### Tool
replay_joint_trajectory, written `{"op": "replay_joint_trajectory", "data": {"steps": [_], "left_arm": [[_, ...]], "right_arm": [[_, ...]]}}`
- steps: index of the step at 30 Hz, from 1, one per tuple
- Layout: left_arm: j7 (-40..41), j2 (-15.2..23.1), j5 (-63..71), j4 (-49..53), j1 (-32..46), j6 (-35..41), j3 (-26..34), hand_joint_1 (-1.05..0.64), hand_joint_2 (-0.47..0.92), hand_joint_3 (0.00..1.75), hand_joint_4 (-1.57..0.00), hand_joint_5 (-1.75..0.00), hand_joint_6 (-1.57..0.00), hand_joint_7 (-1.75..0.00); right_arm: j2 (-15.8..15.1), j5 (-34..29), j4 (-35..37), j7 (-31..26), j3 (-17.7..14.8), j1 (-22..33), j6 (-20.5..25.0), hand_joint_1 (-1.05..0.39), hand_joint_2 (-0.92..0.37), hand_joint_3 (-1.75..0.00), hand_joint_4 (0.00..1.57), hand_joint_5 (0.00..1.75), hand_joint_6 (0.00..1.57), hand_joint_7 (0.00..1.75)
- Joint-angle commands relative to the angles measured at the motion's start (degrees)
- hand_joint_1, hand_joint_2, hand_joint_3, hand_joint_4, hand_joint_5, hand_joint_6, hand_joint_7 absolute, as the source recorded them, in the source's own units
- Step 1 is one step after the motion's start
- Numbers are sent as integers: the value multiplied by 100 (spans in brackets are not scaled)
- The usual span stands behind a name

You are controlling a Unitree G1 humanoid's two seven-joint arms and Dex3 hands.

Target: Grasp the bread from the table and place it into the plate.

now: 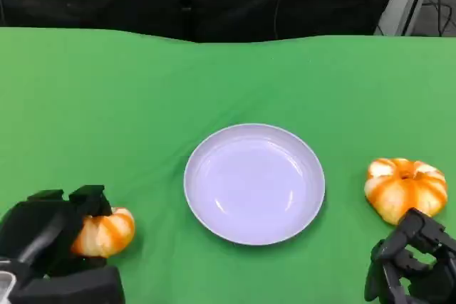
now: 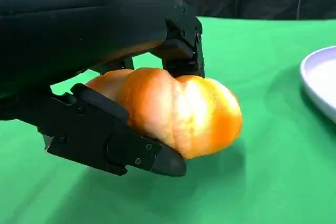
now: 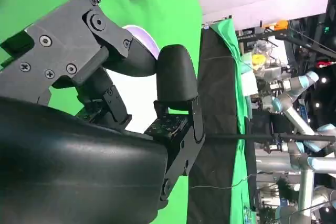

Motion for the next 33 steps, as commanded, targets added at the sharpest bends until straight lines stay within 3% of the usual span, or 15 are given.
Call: {"op": "replay_joint_trajectory", "data": {"steps": [1,11,15,30,33], "left_arm": [[-58,100,-15,-163,55,124,98,-8,92,19,-58,-175,-43,-175],[-120,134,16,-721,128,202,225,-8,92,17,-56,-175,-46,-175],[-25,43,83,-1500,105,59,262,-4,90,14,-60,-175,-49,-175],[-81,15,105,-1597,143,90,295,-4,91,12,-61,-175,-50,-175],[-402,-485,65,-2018,-593,-16,-110,-10,92,24,-65,-175,-56,-175]], "right_arm": [[-59,35,-3,-10,-36,-4,-45,-14,-53,-125,89,175,76,164],[-56,63,-6,3,-37,0,-48,-13,-54,-124,89,175,76,164],[-53,5,-17,-49,-39,2,-40,-13,-54,-123,89,175,76,164],[-52,0,-19,-56,-37,2,-40,-13,-54,-124,90,175,76,164],[-21,-1,20,-41,-16,-6,-114,-13,-54,-125,90,175,77,164]]}}
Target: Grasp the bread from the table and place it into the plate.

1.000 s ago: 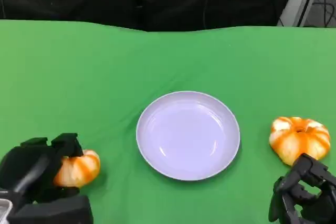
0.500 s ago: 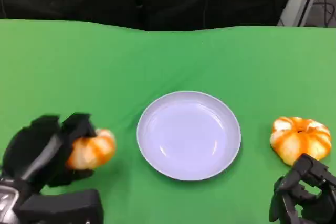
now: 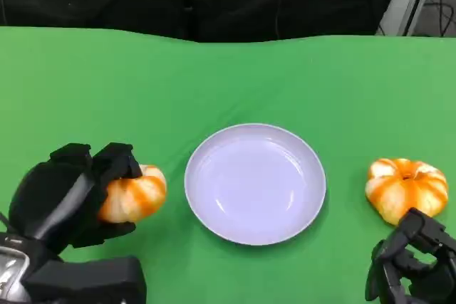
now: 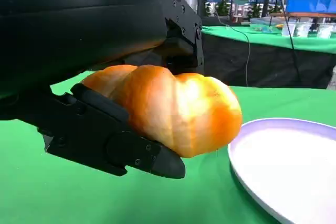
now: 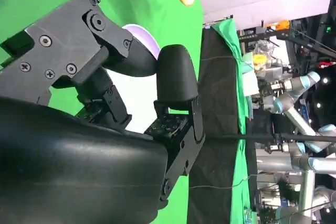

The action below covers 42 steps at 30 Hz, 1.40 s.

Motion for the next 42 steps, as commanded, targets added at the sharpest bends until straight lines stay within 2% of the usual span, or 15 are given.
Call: {"op": "replay_joint_trajectory", "data": {"steps": [1,3,5,18,26,32,33,34,35,36,37,38,39,40,42], "left_arm": [[-337,-486,-15,-514,-719,-96,-314,-11,92,26,-65,-175,-56,-175],[-495,-867,127,-330,-1117,5,-627,-10,92,27,-66,-175,-57,-174],[-571,-1080,212,-194,-1342,45,-806,-10,91,27,-66,-175,-58,-173],[-378,-1508,326,844,-1814,-159,-1156,-7,91,24,-62,-175,-53,-175],[33,-1692,444,1789,-2160,-315,-1342,-4,92,20,-59,-175,-50,-175],[587,-1793,462,2741,-2444,-687,-1476,-5,92,20,-57,-175,-48,-174],[656,-1805,447,2887,-2492,-763,-1492,-5,92,21,-56,-175,-47,-174],[679,-1811,406,3028,-2543,-857,-1502,-6,92,25,-53,-172,-50,-162],[643,-1810,341,3133,-2584,-951,-1501,-6,92,29,-53,-163,-56,-143],[565,-1805,275,3203,-2615,-1016,-1497,-9,92,30,-55,-144,-64,-116],[315,-1761,230,3179,-2639,-972,-1514,-20,92,29,-56,-105,-71,-70],[24,-1708,207,3114,-2659,-875,-1541,-32,92,29,-59,-66,-73,-39],[-326,-1649,205,3010,-2673,-728,-1572,-45,92,31,-55,-39,-69,-20],[-570,-1611,208,2923,-2675,-619,-1587,-61,92,35,-43,-16,-57,-8],[-990,-1525,332,2732,-2656,-379,-1658,-69,92,38,-37,-5,-51,-2]], "right_arm": [[-10,26,25,-13,-2,-16,-117,-13,-54,-125,89,175,77,164],[10,24,38,-13,10,3,-169,-14,-54,-125,89,175,76,163],[39,2,14,-36,44,34,-190,-14,-54,-124,89,175,76,164],[1,-17,-41,-86,49,39,-139,-13,-53,-126,90,175,76,164],[15,-27,65,-61,48,14,-319,-16,-52,-125,90,175,76,165],[18,-42,-47,-119,75,79,-210,-15,-53,-126,90,175,76,165],[17,-39,-47,-119,78,81,-212,-14,-53,-126,90,175,76,165],[16,-41,-48,-119,82,84,-215,-14,-53,-126,90,175,76,165],[18,-43,-54,-122,85,87,-214,-14,-53,-126,90,175,76,165],[20,-43,-69,-131,89,95,-199,-14,-53,-126,90,175,75,165],[25,-37,-91,-138,97,105,-180,-13,-53,-126,90,175,75,165],[26,-31,-106,-140,103,110,-167,-13,-53,-126,90,175,75,165],[24,-34,-117,-146,107,111,-156,-13,-53,-126,90,175,75,165],[20,-37,-123,-149,109,111,-150,-13,-53,-126,90,175,76,165],[21,-29,-124,-147,113,110,-155,-13,-53,-126,90,175,76,165]]}}
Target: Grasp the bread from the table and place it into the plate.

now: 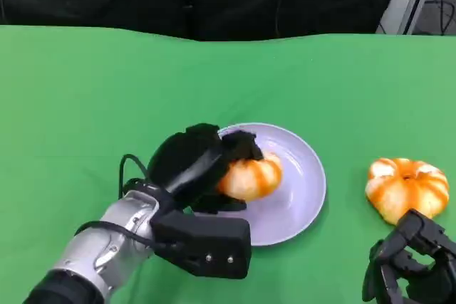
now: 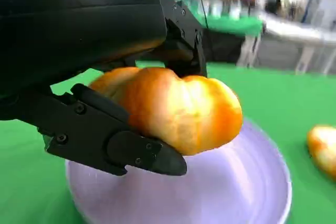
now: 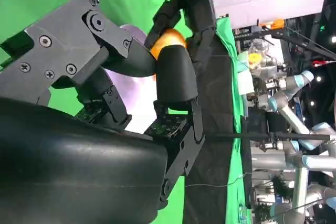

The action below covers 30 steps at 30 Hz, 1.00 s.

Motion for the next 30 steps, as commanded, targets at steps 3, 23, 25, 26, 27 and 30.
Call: {"op": "replay_joint_trajectory", "data": {"steps": [3,23,25,26,27,30], "left_arm": [[-1163,360,289,-504,-13,689,-258,-96,92,63,-4,0,-13,0],[-1396,677,-893,-1486,677,23,243,-89,92,53,0,0,-17,-4],[-1443,674,-1285,-1715,939,-63,460,-45,92,24,-33,-7,-48,-7],[-1467,674,-1376,-1776,1002,-80,512,-39,92,20,-37,-8,-51,-7],[-1491,675,-1396,-1800,1020,-83,528,-37,92,19,-40,-8,-53,-7],[-1783,747,-2306,-1882,1450,-634,834,-15,92,25,-70,-15,-78,-12]], "right_arm": [[-53,50,-100,-26,0,46,55,-13,-53,-127,89,175,76,165],[-48,42,-40,-44,5,1,47,-12,-52,-127,89,175,77,163],[-43,70,-28,-30,9,-7,48,-13,-52,-127,89,175,77,163],[-42,76,-25,-27,10,-9,48,-13,-52,-127,89,175,77,163],[-42,76,-24,-27,10,-9,47,-13,-52,-127,89,175,77,163],[-49,19,-17,-59,7,-7,35,-14,-52,-127,90,175,77,163]]}}
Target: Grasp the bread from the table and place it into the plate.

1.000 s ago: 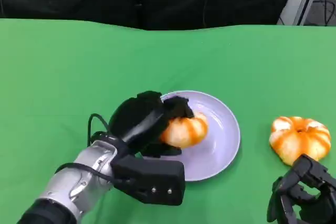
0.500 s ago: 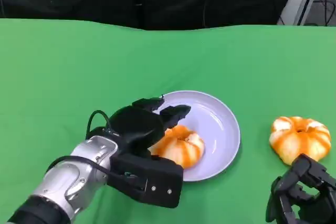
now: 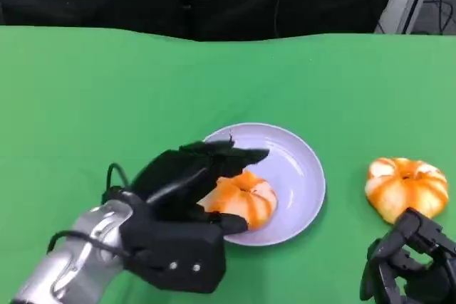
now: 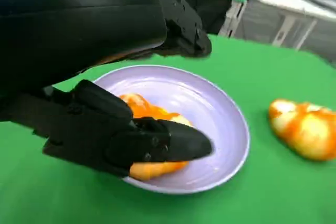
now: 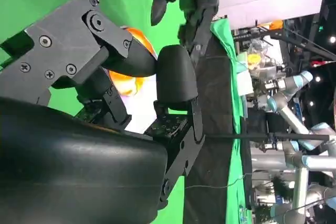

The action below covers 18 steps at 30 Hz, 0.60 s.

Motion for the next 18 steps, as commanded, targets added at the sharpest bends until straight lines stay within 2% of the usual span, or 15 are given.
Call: {"op": "replay_joint_trajectory", "data": {"steps": [1,2,3,5,6,8,9,10,11,12,14,18], "left_arm": [[-454,211,-1258,-175,576,-757,464,-9,91,29,-81,-15,-88,-11],[-825,244,-1923,-296,815,-827,611,-6,91,32,-93,-16,-96,-12],[-1096,260,-2342,-381,953,-826,698,-5,89,38,-101,-25,-105,-10],[-1666,257,-3324,-688,1324,-672,894,-5,81,53,-99,-47,-115,-5],[-1934,243,-3892,-940,1583,-467,1010,-7,72,72,-101,-70,-126,-9],[-2315,238,-4967,-1509,2133,130,1254,-10,61,94,-100,-91,-134,-14],[-2409,251,-5407,-1790,2386,480,1369,-10,52,119,-99,-121,-129,-50],[-2469,269,-5730,-2023,2579,779,1465,-10,48,129,-98,-133,-116,-86],[-2511,280,-5924,-2191,2698,1003,1539,-10,45,135,-97,-142,-106,-113],[-2624,324,-6312,-2404,2951,1274,1697,-10,47,135,-97,-149,-102,-126],[-2781,354,-6778,-2696,3262,1678,1936,-11,56,124,-95,-169,-91,-155],[-3208,520,-7498,-2847,3864,2370,2506,-16,62,111,-93,-174,-81,-172]], "right_arm": [[-52,-24,5,-49,-33,13,-14,-14,-52,-127,90,175,77,163],[-50,-22,39,-37,-36,-8,-54,-14,-52,-128,90,175,77,163],[-48,-15,64,-24,-38,-24,-84,-14,-52,-128,90,175,77,163],[-51,-22,52,-34,-39,-24,-77,-14,-52,-128,90,175,77,163],[-60,-44,-9,-68,-34,5,-13,-14,-51,-129,90,175,77,164],[-71,-58,-75,-94,-30,31,43,-14,-51,-129,90,175,77,164],[-73,-56,-85,-95,-31,31,44,-13,-51,-129,90,175,77,164],[-74,-56,-89,-98,-30,29,44,-13,-51,-129,90,175,77,164],[-75,-56,-94,-102,-29,29,46,-13,-51,-129,90,175,77,164],[-79,-35,-102,-98,-27,29,72,-13,-51,-129,90,175,77,164],[-85,-7,-114,-90,-25,29,109,-13,-51,-130,90,175,77,164],[-96,-39,-111,-122,-44,6,156,-13,-50,-130,90,175,77,163]]}}
